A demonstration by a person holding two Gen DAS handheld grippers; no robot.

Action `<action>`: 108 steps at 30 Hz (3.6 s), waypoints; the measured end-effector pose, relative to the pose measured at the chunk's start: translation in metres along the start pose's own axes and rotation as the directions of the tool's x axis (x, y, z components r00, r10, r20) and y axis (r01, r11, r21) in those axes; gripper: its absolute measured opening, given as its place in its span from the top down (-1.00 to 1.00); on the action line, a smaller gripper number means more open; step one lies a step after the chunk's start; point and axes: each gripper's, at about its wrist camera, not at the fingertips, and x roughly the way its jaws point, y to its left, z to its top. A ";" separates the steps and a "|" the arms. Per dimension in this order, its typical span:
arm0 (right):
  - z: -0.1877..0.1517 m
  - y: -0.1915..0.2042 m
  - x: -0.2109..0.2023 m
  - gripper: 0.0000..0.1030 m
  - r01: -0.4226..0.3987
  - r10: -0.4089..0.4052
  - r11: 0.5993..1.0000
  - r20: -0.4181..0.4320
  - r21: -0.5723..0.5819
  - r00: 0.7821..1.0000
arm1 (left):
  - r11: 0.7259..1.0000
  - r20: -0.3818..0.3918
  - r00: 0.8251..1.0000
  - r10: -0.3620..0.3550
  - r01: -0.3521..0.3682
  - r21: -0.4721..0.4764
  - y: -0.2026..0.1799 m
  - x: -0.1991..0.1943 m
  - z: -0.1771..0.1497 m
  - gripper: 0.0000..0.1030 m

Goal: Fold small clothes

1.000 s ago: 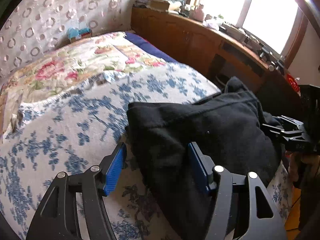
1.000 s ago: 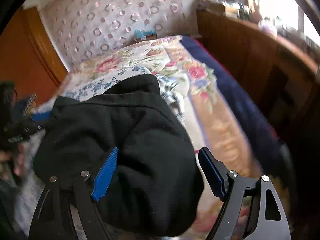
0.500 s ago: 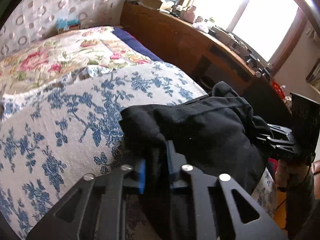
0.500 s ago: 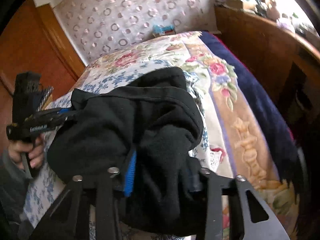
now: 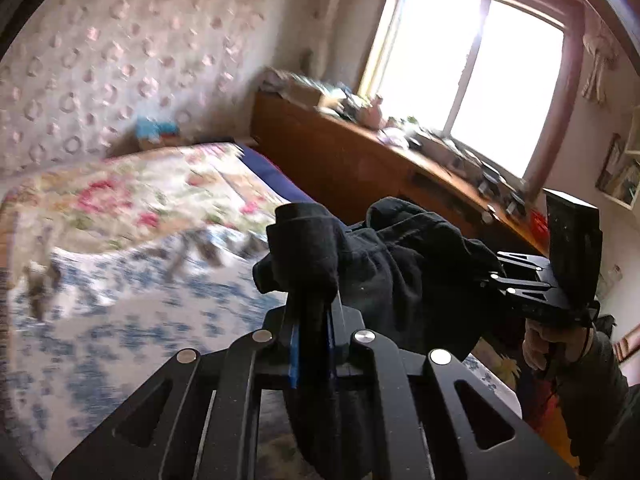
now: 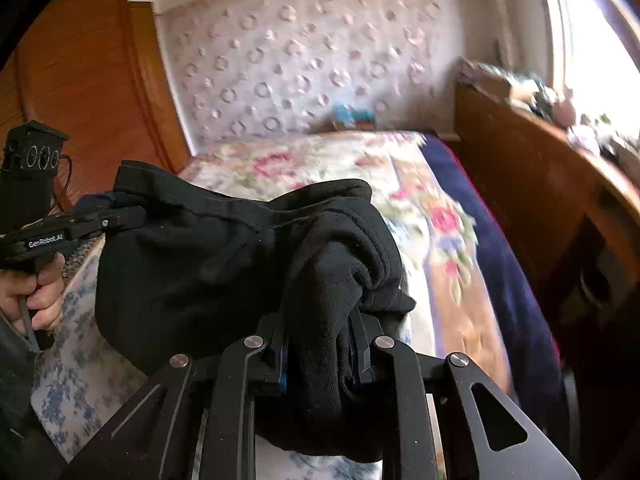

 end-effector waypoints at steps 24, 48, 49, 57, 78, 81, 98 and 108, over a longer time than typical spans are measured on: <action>0.182 0.309 0.185 0.60 -0.362 0.437 0.684 -0.041 -0.633 0.898 | 0.752 0.166 0.754 0.636 -0.557 -0.353 0.169 -0.259 -0.108 0.79; 0.134 0.327 0.252 -0.32 -0.333 0.373 0.849 0.020 -0.410 0.928 | 0.726 0.168 0.714 0.680 -0.622 -0.295 0.152 -0.257 -0.167 -0.59; 0.126 0.326 0.245 -0.32 -0.320 0.361 0.863 0.034 -0.391 0.932 | 0.728 0.172 0.714 0.679 -0.625 -0.281 0.147 -0.255 -0.165 -0.60; 0.061 0.299 0.185 -0.32 -0.247 0.283 0.927 0.096 -0.282 0.954 | 0.774 0.195 0.750 0.632 -0.600 -0.202 0.102 -0.234 -0.151 -0.59; -0.042 0.310 0.101 -0.60 -0.064 0.086 0.994 0.272 -0.089 0.959 | 0.842 0.227 0.811 0.540 -0.526 -0.120 0.024 -0.210 -0.135 -0.59; -0.051 0.316 0.101 -0.60 -0.057 0.077 0.995 0.273 -0.079 0.959 | 0.841 0.230 0.809 0.541 -0.528 -0.121 0.021 -0.210 -0.134 -0.59; -0.066 0.317 0.086 -0.60 -0.048 0.063 0.997 0.275 -0.061 0.960 | 0.836 0.233 0.803 0.548 -0.534 -0.126 0.020 -0.210 -0.135 -0.59; -0.067 0.308 0.079 -0.60 -0.050 0.066 0.997 0.275 -0.064 0.959 | 0.835 0.236 0.801 0.549 -0.535 -0.127 0.020 -0.211 -0.135 -0.59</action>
